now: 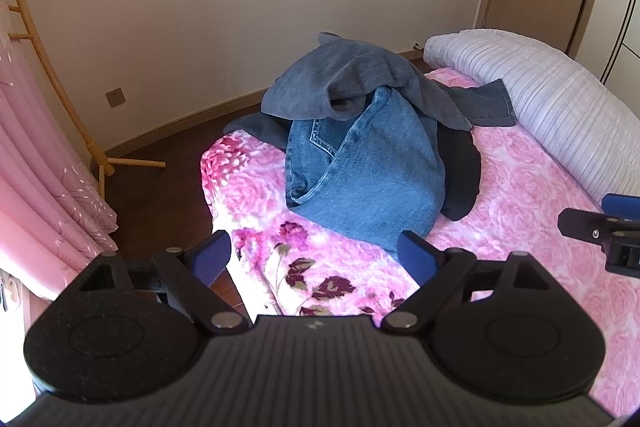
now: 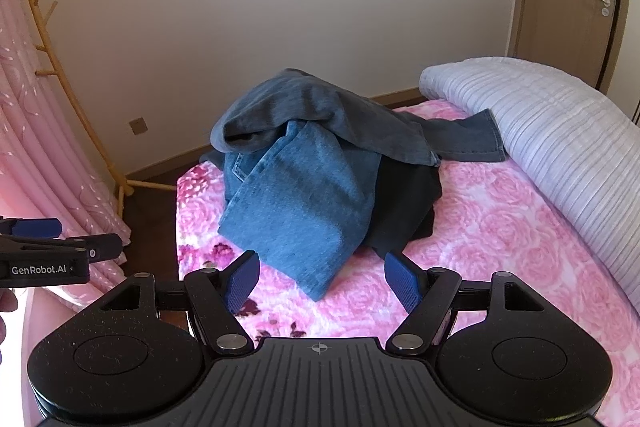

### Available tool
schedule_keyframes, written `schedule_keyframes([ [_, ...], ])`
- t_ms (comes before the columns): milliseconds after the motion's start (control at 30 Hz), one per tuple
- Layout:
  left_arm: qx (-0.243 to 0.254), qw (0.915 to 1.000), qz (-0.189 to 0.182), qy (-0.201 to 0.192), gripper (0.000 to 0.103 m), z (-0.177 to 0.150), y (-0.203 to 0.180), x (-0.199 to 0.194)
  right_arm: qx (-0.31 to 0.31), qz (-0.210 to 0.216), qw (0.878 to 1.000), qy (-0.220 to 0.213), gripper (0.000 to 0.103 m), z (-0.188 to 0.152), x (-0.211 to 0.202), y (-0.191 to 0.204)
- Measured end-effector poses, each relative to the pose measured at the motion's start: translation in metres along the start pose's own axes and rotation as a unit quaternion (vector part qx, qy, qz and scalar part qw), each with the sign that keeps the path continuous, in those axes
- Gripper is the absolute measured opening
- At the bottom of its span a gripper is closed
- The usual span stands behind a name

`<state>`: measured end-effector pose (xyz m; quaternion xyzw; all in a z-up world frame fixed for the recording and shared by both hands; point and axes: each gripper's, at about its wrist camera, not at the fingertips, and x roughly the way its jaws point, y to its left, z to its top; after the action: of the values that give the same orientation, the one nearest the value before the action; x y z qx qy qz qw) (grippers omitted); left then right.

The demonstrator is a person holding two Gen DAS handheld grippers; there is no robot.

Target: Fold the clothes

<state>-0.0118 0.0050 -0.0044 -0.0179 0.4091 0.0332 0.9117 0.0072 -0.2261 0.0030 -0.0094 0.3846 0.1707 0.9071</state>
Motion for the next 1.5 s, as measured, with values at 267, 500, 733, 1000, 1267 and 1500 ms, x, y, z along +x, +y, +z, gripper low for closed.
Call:
schedule_keyframes([
  [267,0.0,1.0,0.004,-0.001,0.088,-0.005,-0.002,-0.006,-0.003,0.001,1.0,0.002,0.073,0.0,-0.001,0.001],
  [500,0.008,0.9999,0.009,-0.005,0.088,-0.009,-0.003,-0.011,-0.002,0.001,1.0,0.004,0.073,-0.001,-0.002,0.001],
  [733,0.068,0.9972,0.012,-0.028,0.088,-0.02,-0.001,-0.008,-0.02,0.002,1.0,0.007,0.073,-0.009,-0.002,0.0],
  [1000,0.24,0.9679,0.024,-0.071,0.088,0.007,0.003,0.066,-0.073,-0.029,0.997,0.011,0.073,0.002,0.031,-0.009],
  [1267,0.454,0.8803,0.015,-0.137,0.088,0.049,-0.012,0.223,-0.142,-0.07,0.987,0.037,0.073,0.058,0.131,-0.023],
  [1500,0.485,0.8635,-0.079,-0.113,0.041,0.098,0.001,0.277,-0.25,-0.069,0.965,0.048,0.073,0.104,0.228,-0.014],
])
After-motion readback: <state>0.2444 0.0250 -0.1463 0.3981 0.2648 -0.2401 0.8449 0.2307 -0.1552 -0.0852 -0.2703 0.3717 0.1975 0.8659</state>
